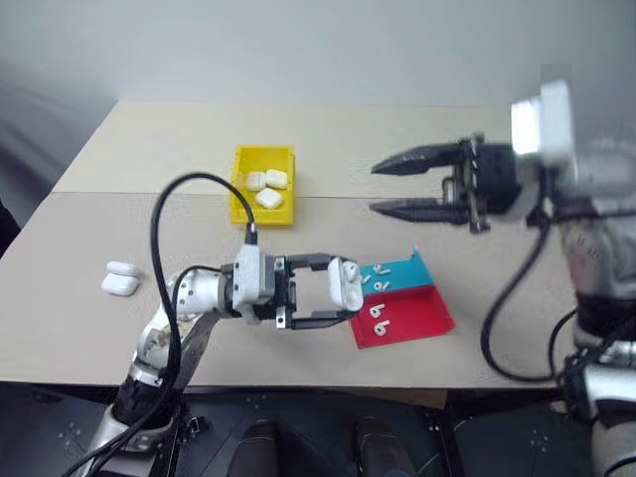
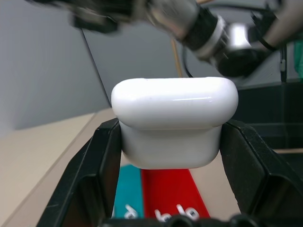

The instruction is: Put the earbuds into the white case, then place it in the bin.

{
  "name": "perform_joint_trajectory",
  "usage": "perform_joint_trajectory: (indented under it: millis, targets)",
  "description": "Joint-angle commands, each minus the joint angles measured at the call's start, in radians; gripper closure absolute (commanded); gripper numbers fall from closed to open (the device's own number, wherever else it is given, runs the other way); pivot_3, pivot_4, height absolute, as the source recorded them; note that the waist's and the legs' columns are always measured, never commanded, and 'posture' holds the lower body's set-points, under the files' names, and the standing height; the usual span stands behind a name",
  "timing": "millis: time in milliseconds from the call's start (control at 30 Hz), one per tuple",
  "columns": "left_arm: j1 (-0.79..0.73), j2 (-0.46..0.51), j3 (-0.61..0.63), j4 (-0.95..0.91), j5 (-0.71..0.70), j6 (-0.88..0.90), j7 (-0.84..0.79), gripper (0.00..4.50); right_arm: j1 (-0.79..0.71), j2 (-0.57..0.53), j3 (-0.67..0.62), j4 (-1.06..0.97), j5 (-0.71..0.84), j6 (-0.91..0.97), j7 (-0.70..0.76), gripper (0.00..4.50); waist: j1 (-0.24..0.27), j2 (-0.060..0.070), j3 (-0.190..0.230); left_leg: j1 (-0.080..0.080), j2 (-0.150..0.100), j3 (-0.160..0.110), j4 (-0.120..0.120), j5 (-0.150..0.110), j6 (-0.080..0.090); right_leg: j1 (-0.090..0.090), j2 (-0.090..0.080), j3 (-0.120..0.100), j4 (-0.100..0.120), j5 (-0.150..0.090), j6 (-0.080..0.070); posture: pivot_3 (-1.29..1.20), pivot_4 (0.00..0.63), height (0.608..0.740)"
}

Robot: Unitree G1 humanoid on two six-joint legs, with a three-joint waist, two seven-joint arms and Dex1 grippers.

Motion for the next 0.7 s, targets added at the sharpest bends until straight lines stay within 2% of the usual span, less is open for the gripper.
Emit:
perform_joint_trajectory:
  millis: [33, 200, 300, 467, 700]
  targets:
    - [0.061, 0.043, 0.031, -0.050, 0.028, -0.052, -0.002, 1.70, -0.058, -0.035, 0.181, 0.131, -0.211, -0.073, 0.123, 2.23, 0.000, 0.000, 0.000, 0.000, 0.000, 0.000, -0.001, 0.000, 0.000, 0.000, 0.000, 0.000, -0.001, 0.000, 0.000, 0.00, 0.150, 0.740]
    - [0.173, 0.116, 0.066, -0.046, 0.061, -0.115, -0.016, 1.70, -0.104, -0.016, 0.361, 0.299, -0.457, -0.305, 0.218, 2.23, 0.002, 0.001, 0.000, -0.003, 0.000, 0.001, -0.001, 0.000, 0.000, -0.003, -0.001, 0.000, -0.001, 0.000, 0.000, 0.00, 0.150, 0.740]
    - [0.219, 0.126, 0.086, -0.067, 0.053, -0.107, 0.015, 1.70, -0.140, 0.039, 0.428, 0.399, -0.557, -0.350, 0.220, 2.23, 0.002, 0.001, 0.001, -0.004, 0.000, 0.001, -0.001, 0.000, 0.000, -0.005, -0.001, 0.000, 0.001, 0.000, 0.000, 0.00, 0.150, 0.740]
    - [0.267, 0.123, 0.085, -0.103, 0.063, -0.105, 0.048, 1.70, -0.184, 0.104, 0.475, 0.535, -0.686, -0.414, 0.186, 2.23, -0.001, 0.001, 0.001, -0.003, 0.000, 0.001, -0.001, 0.000, 0.000, -0.005, 0.000, 0.001, 0.002, 0.000, -0.001, 0.00, 0.150, 0.740]
    - [0.281, 0.111, 0.071, -0.134, 0.078, -0.096, 0.092, 1.70, -0.190, 0.173, 0.495, 0.623, -0.785, -0.440, 0.163, 2.23, 0.003, 0.001, 0.001, -0.003, 0.000, 0.001, -0.001, 0.000, 0.000, -0.005, 0.000, 0.000, 0.003, 0.001, -0.001, 0.00, 0.150, 0.740]
